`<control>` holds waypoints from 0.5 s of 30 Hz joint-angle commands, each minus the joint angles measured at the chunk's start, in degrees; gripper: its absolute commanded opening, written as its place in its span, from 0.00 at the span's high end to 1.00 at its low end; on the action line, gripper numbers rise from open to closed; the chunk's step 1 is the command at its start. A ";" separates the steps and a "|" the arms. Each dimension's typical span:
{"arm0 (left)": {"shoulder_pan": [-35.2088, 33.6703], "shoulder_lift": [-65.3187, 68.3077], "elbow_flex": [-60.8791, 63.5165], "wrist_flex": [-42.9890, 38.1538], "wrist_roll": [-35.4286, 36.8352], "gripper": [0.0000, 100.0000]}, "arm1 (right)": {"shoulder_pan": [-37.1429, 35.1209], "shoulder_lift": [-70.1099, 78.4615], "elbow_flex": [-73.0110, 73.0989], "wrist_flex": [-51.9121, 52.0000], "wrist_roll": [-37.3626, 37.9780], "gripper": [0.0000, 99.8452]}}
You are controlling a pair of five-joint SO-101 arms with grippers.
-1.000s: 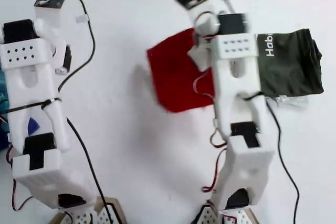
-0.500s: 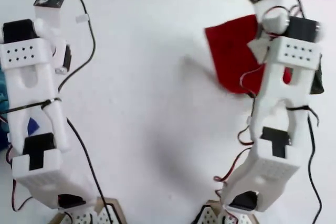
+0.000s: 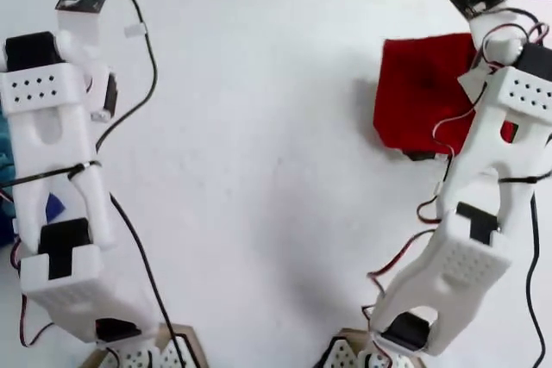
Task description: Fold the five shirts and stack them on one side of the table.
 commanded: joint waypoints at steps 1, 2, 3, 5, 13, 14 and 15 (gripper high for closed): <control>-0.35 -3.16 0.04 -0.70 -0.18 0.97 | 2.24 3.12 -1.05 -7.25 0.53 0.98; -0.35 -3.16 0.04 -0.70 -0.18 0.97 | 2.68 4.18 -1.05 -9.54 0.53 0.98; -0.35 -3.16 0.04 -0.70 -0.18 0.97 | 3.03 5.14 -1.05 -11.56 0.53 0.98; -0.35 -3.16 0.04 -0.70 -0.18 0.97 | 3.56 6.90 -1.05 -15.43 0.53 0.98; -0.35 -3.34 0.04 -0.26 -0.18 0.97 | 3.74 12.26 -1.05 -22.11 0.53 0.98; -0.35 -3.34 0.04 -0.26 -0.18 0.97 | 3.74 12.62 -1.05 -22.11 0.53 0.98; -0.35 -3.34 0.04 -0.18 -0.18 0.97 | 3.74 12.79 -1.05 -22.11 0.53 0.98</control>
